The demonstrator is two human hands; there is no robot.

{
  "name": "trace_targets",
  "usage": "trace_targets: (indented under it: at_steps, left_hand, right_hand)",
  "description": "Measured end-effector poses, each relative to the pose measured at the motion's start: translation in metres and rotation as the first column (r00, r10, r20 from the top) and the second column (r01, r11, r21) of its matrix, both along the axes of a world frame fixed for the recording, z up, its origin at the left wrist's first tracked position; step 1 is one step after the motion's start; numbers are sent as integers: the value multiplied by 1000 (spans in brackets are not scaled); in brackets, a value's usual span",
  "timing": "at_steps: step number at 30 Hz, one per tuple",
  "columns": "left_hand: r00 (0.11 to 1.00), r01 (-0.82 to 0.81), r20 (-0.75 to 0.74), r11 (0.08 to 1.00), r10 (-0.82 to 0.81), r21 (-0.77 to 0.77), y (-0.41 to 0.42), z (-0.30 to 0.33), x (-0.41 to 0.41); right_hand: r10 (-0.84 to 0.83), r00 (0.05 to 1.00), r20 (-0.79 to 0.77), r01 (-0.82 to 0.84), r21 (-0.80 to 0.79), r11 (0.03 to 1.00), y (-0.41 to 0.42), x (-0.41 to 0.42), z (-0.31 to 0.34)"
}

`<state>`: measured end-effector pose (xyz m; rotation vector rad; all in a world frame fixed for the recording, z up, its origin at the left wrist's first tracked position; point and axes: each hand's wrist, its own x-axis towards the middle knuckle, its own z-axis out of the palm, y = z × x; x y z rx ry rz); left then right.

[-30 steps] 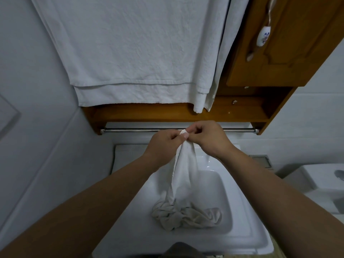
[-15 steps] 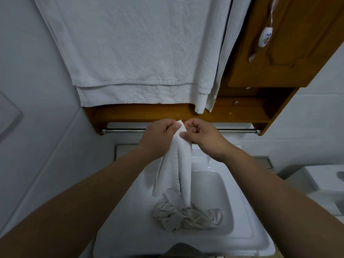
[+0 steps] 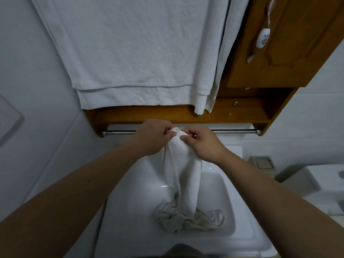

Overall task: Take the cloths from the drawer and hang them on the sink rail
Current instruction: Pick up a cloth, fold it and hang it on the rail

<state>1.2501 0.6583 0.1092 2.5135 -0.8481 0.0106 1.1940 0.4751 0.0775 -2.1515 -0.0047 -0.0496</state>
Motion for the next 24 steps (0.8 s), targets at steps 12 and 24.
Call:
trace_targets:
  at_steps: [12,24]
  left_hand:
    - [977,-71,-212,978,28,-195,-1,2,-4]
    - [997,-39,-69,995,33,-95,-8,9,-9]
  right_hand:
    - [39,999,24,-40,28,999,-2,-5,9]
    - [-54,990,128,43,92,995,5,-13,6]
